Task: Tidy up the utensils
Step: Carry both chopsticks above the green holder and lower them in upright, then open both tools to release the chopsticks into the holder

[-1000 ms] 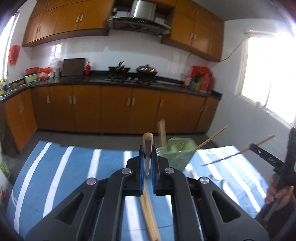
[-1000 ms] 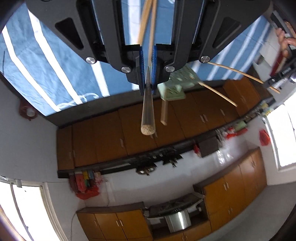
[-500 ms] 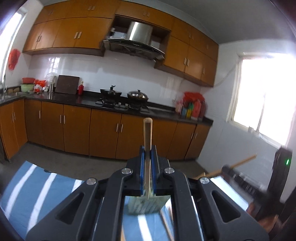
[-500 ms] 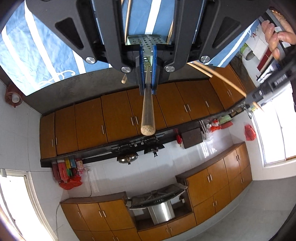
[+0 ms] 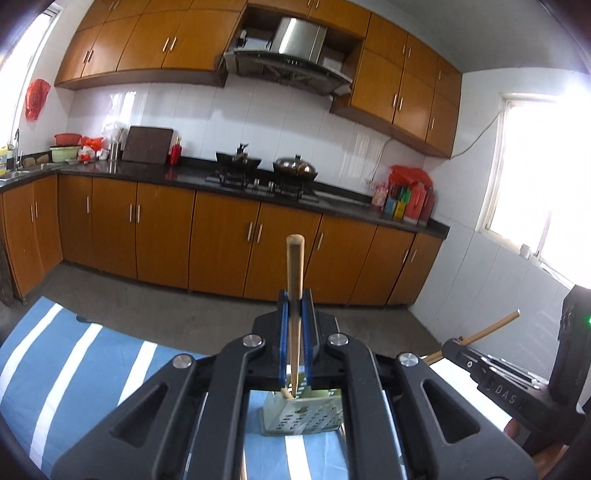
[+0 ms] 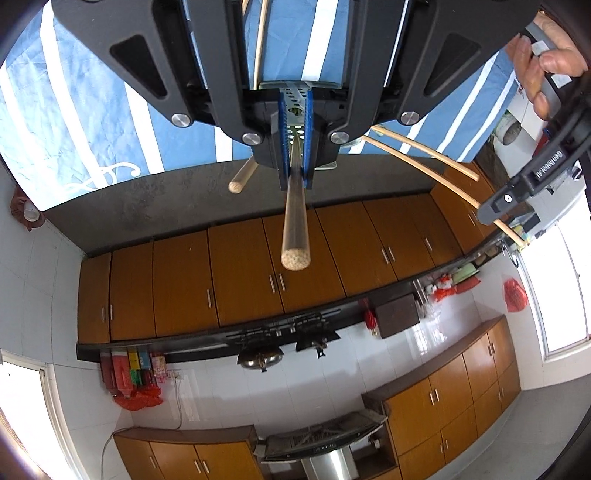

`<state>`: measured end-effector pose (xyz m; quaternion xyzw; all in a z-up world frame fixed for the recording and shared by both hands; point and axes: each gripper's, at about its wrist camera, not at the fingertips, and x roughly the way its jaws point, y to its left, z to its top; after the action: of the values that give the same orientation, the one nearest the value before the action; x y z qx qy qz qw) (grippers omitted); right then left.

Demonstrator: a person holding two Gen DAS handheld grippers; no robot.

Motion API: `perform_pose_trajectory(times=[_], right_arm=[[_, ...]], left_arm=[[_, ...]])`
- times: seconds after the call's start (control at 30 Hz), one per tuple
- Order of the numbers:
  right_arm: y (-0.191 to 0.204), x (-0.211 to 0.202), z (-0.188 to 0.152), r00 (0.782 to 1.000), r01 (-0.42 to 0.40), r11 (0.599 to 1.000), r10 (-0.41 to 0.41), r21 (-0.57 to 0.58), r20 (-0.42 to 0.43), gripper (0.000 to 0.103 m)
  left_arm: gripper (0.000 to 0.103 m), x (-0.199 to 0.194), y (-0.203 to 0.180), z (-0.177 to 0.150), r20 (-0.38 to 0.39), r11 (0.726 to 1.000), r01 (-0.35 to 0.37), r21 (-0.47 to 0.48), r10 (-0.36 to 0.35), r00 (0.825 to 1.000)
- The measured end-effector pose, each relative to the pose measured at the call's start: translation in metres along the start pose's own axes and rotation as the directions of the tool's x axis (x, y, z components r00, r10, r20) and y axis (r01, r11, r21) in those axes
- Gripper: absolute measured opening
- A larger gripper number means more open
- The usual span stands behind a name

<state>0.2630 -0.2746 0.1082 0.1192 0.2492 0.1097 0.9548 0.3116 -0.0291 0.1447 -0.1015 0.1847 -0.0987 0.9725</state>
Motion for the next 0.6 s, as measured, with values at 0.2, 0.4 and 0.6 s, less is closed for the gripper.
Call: perform_pose_trajectory(times=[0.2, 0.4, 0.6], right_arm=[[0.003, 0.011, 0.003, 1.000, 0.017, 1.000, -0.018, -0.009, -0.015, 0.008], [0.000, -0.009, 0.008, 0.999, 0.031, 1.000, -0.031, 0.004, 0.036, 0.024], [-0.012, -0.045, 0.012, 0.991, 0.082, 0.996, -0.084, 0.029, 0.103, 0.025]], left_arm=[[0.010, 0.011, 0.009, -0.008, -0.034, 1.000, -0.002, -0.018, 0.001, 0.999], [0.017, -0.003, 0.010, -0.002, 0.001, 1.000, 0.004, -0.016, -0.004, 1.000], [0.023, -0.042, 0.018, 0.002, 0.047, 1.000, 0.005, -0.029, -0.003, 0.999]])
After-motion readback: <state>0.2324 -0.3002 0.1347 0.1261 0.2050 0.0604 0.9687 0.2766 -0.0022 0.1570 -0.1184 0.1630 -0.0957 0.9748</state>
